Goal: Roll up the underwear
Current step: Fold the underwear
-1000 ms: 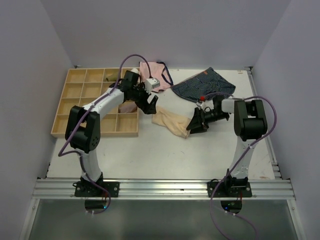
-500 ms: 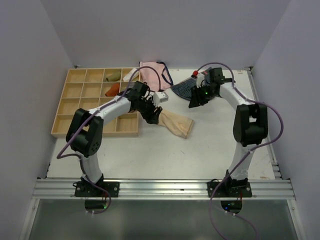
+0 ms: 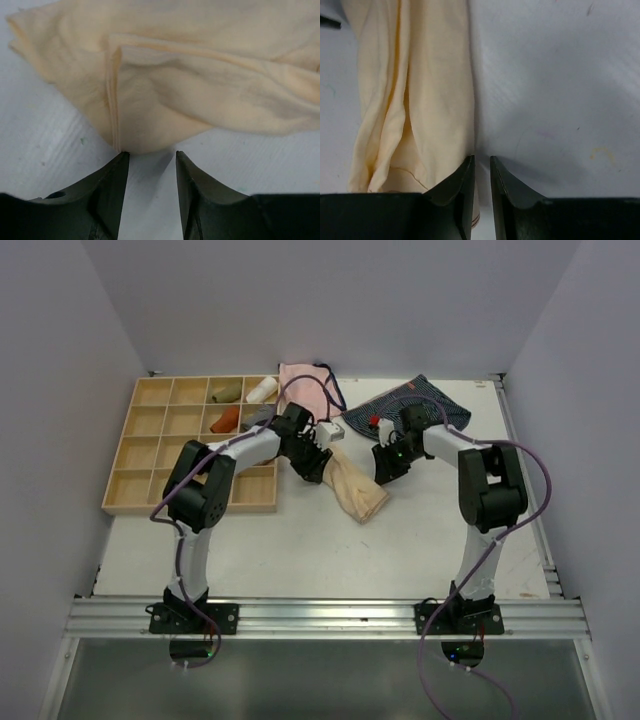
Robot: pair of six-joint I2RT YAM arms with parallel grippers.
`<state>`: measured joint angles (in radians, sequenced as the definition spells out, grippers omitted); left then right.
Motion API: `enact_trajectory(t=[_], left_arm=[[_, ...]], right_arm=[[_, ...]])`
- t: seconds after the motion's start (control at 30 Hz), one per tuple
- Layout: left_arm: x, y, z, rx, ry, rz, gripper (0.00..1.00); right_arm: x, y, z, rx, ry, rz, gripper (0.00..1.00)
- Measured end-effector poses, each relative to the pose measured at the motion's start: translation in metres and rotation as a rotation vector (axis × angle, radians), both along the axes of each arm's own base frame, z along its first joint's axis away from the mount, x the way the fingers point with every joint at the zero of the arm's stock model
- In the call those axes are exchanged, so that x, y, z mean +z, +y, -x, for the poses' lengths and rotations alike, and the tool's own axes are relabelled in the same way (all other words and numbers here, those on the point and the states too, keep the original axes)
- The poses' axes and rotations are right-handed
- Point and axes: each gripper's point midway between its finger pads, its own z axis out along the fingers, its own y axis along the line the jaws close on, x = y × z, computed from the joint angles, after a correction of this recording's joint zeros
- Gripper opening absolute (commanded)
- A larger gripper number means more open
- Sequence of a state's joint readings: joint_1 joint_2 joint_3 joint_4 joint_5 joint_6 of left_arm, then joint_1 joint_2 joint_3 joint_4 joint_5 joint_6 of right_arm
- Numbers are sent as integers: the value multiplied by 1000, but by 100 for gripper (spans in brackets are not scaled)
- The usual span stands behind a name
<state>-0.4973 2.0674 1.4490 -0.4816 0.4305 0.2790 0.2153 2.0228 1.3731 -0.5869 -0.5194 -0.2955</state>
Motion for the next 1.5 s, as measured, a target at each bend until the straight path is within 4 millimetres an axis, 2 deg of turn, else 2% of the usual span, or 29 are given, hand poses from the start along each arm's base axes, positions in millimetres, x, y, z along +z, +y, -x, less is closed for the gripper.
enact_trajectory(t=[0.17,0.37,0.43,0.5,0.57,0.6,0.7,0.8,0.87,0.9,0.97,1.0,1.03,1.07,1.13,1.27,1.33,1.4,1.5], left_arm=[[1,-23,-40,12,-66,43,50],[5,-51,-87,21,-143,107,63],[7,-54,-97,30,-163,113,71],[8,-50,-102,51,-171,110,77],[15,-41,-113,78,-199,105,88],[22,-34,-117,90,-215,102,99],[62,-8,-132,131,-309,98,100],[131,22,-134,206,-445,117,100],[185,31,-127,208,-535,151,100],[210,32,-122,187,-578,169,92],[246,29,-109,133,-640,204,88],[253,29,-101,113,-649,211,84],[255,29,-91,99,-660,217,81],[247,32,-77,90,-637,211,80],[217,37,-50,83,-559,184,78],[134,40,3,103,-350,96,80],[97,32,36,92,-244,54,81],[79,23,61,79,-173,38,79],[75,15,73,103,-124,49,75]], right_arm=[[-1,-2,42,-9,58,0,23],[1,28,96,-6,175,-60,25],[7,35,101,-8,181,-66,23],[18,34,97,-28,144,-58,24],[36,26,89,-52,73,-40,24],[46,21,84,-66,29,-27,24],[72,7,75,-96,-79,2,24],[94,-4,65,-102,-174,33,26],[106,-8,59,-98,-226,50,33],[111,-8,57,-94,-247,51,43],[120,-7,52,-100,-273,44,65],[123,-6,49,-109,-279,35,79],[126,-4,48,-121,-271,18,80],[129,-1,47,-124,-259,-12,80],[131,5,46,-137,-204,-101,66],[122,16,40,-246,-42,-276,62],[112,25,45,-304,31,-348,56],[103,37,54,-345,101,-396,51],[92,57,71,-380,195,-448,41]])
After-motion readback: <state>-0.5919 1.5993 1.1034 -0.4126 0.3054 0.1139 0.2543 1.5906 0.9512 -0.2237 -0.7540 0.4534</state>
